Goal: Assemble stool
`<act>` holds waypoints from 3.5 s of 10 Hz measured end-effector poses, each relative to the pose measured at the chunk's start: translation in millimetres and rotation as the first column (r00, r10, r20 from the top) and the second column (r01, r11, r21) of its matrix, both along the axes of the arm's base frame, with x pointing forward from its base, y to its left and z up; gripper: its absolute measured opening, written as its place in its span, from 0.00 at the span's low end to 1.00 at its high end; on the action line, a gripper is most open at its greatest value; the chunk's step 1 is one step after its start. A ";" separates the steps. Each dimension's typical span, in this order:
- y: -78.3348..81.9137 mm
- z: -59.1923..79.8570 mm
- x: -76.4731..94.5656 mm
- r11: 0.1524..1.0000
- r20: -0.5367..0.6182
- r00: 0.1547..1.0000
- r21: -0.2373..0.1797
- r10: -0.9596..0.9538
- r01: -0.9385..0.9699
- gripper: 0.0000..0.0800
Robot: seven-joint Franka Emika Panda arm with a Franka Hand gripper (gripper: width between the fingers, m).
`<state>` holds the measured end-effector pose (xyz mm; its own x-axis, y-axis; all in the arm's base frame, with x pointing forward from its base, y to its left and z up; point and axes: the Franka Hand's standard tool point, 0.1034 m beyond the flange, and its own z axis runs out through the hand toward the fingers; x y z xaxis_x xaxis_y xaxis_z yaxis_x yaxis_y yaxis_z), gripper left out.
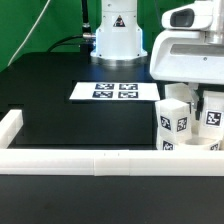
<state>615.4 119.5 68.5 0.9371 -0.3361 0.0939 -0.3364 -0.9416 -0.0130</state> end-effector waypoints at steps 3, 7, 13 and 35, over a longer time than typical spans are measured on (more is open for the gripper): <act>-1.9 0.0 0.4 0.987 0.002 0.987 0.014 -0.159 0.159 0.42; -5.2 -1.0 -0.6 0.827 -0.015 0.829 0.072 -0.559 0.558 0.42; 0.2 -1.5 -0.4 0.384 -0.099 0.402 0.156 -0.910 0.910 0.42; -10.4 31.5 -7.5 -0.414 -0.362 -0.315 0.238 -0.877 0.879 0.80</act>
Offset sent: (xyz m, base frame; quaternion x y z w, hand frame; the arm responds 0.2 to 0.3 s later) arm 0.0000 0.0000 0.0000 0.0000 0.0000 0.1938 0.9810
